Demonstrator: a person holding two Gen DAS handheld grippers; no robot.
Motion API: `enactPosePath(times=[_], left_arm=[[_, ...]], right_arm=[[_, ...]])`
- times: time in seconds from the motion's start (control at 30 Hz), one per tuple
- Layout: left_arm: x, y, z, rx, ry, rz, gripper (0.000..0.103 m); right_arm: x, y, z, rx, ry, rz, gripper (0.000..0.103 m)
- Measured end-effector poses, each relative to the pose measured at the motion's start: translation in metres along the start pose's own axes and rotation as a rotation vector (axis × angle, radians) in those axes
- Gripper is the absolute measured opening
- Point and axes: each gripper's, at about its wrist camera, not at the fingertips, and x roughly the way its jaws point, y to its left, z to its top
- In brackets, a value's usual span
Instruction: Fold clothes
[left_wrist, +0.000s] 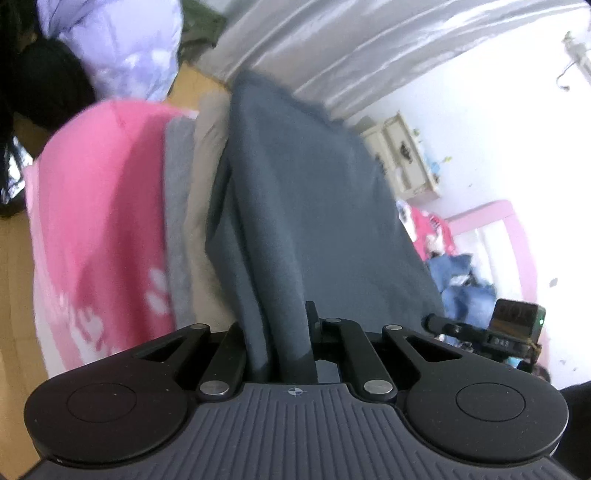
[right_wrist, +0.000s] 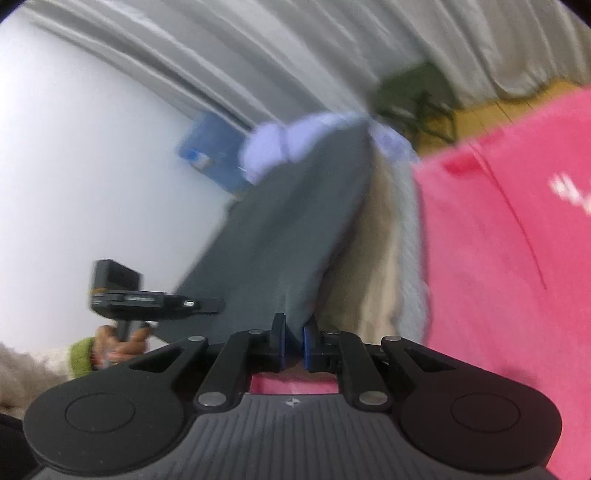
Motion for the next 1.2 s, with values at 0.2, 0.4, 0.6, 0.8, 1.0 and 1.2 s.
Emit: enactPosePath(times=[0.2,0.4,0.6,0.8,1.0,1.2], left_arm=[[0.008,0.013,0.005,0.013,0.008,0.01,0.006],[0.011,0.016,0.007,0.011,0.019,0.009,0.019],[0.0,0.019,0.027,-0.057,-0.064,-0.059,0.038],[0.015,0.033,0.038,-0.147,-0.071,-0.064,0.039],[0.015,0.033,0.006,-0.093,-0.01,-0.028,0.038],[-0.003,0.036,0.0,-0.13,0.018,-0.026,0.041]], right_arm=[[0.011,-0.012,-0.008,0.007,0.037,-0.026,0.01],[0.012,-0.012,0.0,-0.046,0.084,-0.083,0.034],[0.002,-0.008,0.025,-0.042,-0.004,-0.065,0.043],[0.002,-0.003,0.053,-0.025,-0.116,-0.057,0.043],[0.015,0.003,0.066,-0.034,-0.147,-0.028,0.043],[0.012,0.011,0.063,-0.081,-0.144,-0.058,0.043]])
